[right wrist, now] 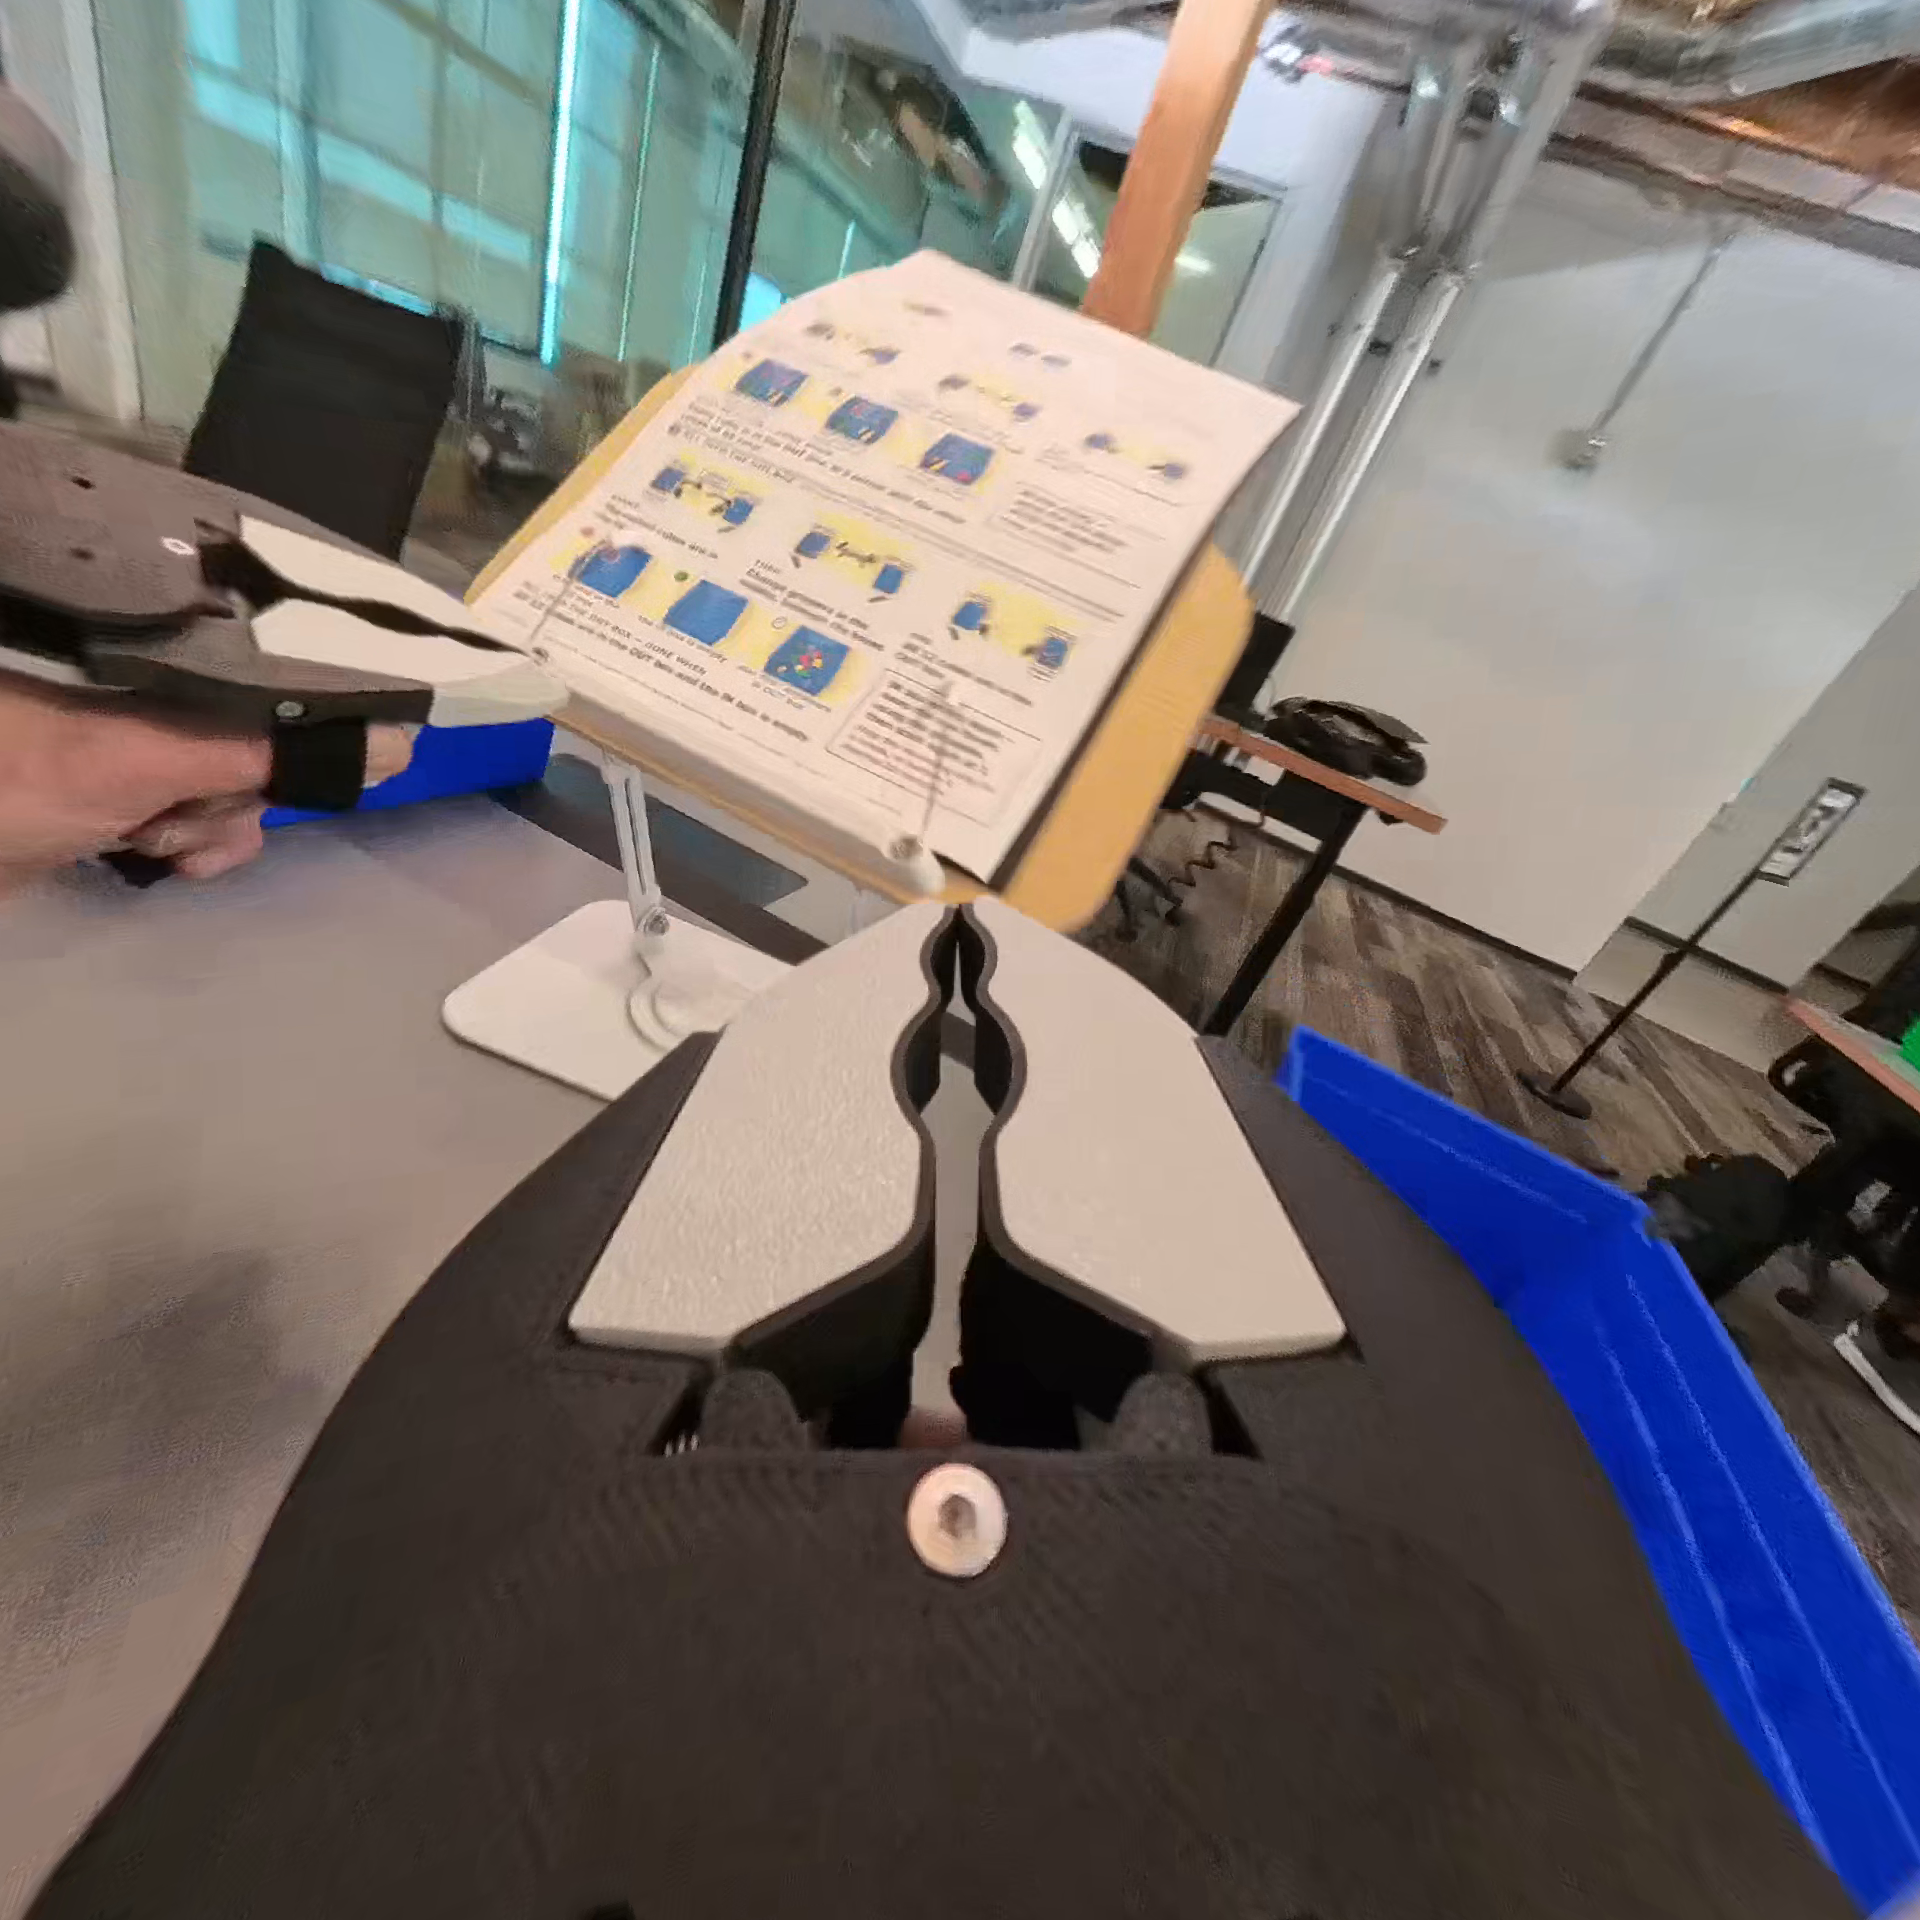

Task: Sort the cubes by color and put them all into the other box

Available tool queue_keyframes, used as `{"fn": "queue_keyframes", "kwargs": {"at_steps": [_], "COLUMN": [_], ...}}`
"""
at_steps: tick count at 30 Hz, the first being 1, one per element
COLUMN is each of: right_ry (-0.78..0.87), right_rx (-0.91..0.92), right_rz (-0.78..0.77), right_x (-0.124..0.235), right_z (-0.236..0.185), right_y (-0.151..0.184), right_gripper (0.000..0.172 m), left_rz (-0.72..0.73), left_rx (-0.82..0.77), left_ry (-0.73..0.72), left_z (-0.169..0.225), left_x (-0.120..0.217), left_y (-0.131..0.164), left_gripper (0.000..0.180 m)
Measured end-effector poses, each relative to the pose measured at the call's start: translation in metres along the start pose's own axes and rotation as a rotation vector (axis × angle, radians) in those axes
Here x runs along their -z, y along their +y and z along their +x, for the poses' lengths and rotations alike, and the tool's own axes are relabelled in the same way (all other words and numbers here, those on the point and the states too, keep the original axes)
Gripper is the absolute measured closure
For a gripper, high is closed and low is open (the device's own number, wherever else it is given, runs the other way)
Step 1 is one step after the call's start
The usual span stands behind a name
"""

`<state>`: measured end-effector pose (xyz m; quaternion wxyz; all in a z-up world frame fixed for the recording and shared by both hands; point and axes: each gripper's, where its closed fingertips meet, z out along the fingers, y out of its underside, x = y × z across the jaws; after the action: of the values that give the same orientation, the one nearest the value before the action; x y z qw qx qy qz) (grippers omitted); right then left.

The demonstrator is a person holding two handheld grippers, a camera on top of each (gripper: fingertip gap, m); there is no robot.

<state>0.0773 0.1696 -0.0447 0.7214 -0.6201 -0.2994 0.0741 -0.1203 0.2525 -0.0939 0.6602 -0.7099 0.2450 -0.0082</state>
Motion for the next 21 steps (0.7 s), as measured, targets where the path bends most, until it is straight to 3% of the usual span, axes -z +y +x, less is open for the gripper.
{"fn": "queue_keyframes", "kwargs": {"at_steps": [2,4,9,13,18,21], "right_ry": [-0.042,-0.069,-0.120,-0.120,-0.125,-0.117], "right_rx": [-0.041,-0.056,-0.090,-0.207,-0.141,-0.177], "right_rz": [0.055,0.011,0.042,0.010,-0.088,-0.099], "right_x": [-0.049,-0.092,-0.150,-0.168,-0.168,-0.164], "right_z": [-0.013,-0.024,-0.059,-0.071,-0.081,-0.073], "right_y": [-0.013,-0.010,-0.008,0.025,0.070,0.079], "right_gripper": [0.171,0.171,0.171,0.171,0.171,0.171], "left_rz": [0.019,0.021,0.020,-0.003,-0.062,-0.101], "left_rx": [0.005,0.000,0.013,-0.001,-0.013,-0.004], "left_ry": [0.015,0.021,0.007,-0.005,0.045,0.094], "left_z": [0.001,-0.002,-0.013,-0.014,0.012,0.034], "left_x": [-0.008,-0.015,-0.018,-0.016,-0.025,-0.032], "left_y": [-0.006,-0.008,-0.002,0.007,0.028,0.042], "left_gripper": [0.180,0.180,0.180,0.180,0.180,0.180]}}
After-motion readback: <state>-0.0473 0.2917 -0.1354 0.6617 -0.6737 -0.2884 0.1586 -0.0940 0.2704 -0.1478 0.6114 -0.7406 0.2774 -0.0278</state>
